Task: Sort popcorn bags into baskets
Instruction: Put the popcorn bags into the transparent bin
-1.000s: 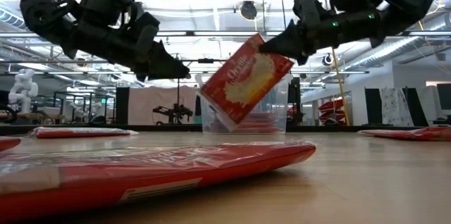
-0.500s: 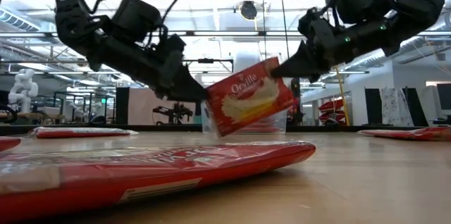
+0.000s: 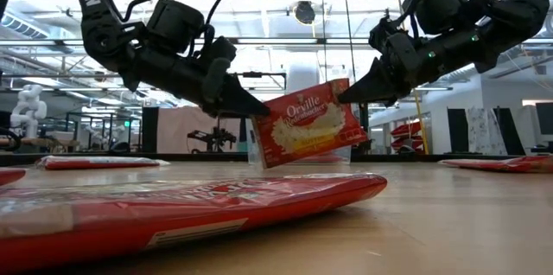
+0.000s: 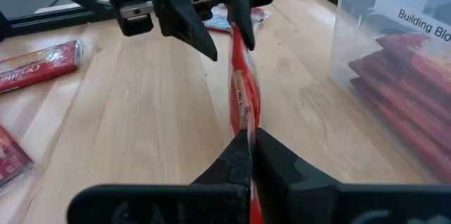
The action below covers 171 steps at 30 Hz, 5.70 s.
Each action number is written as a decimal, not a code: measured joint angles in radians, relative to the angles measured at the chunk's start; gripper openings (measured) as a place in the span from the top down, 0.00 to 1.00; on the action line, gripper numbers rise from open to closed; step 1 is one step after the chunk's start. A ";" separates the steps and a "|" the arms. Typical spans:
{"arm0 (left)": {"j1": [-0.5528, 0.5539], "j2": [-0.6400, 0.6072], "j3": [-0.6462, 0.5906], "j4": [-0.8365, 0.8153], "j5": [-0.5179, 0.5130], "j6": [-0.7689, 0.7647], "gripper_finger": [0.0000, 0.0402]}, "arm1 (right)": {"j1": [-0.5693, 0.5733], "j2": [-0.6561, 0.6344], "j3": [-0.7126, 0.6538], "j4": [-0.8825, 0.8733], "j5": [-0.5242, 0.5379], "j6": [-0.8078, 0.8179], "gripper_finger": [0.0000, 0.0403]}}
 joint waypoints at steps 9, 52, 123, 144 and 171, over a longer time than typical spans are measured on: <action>0.011 0.000 0.000 -0.005 0.067 0.055 0.91 | 0.000 0.000 0.000 0.000 0.001 -0.034 1.00; 0.463 -0.057 0.853 -1.052 0.315 0.475 0.95 | -0.013 -0.238 -0.121 0.008 0.248 -0.222 0.67; -0.041 -0.283 0.422 -0.885 -0.075 0.030 0.75 | 0.220 -0.231 0.125 -0.437 0.209 -0.023 0.68; -0.714 -0.269 0.204 -0.530 -0.479 -0.276 0.75 | 0.760 0.340 0.284 -0.193 0.318 0.248 0.68; -0.769 -0.269 0.204 -0.632 -0.565 -0.313 0.75 | 0.844 0.595 0.697 -0.598 0.500 -0.056 0.48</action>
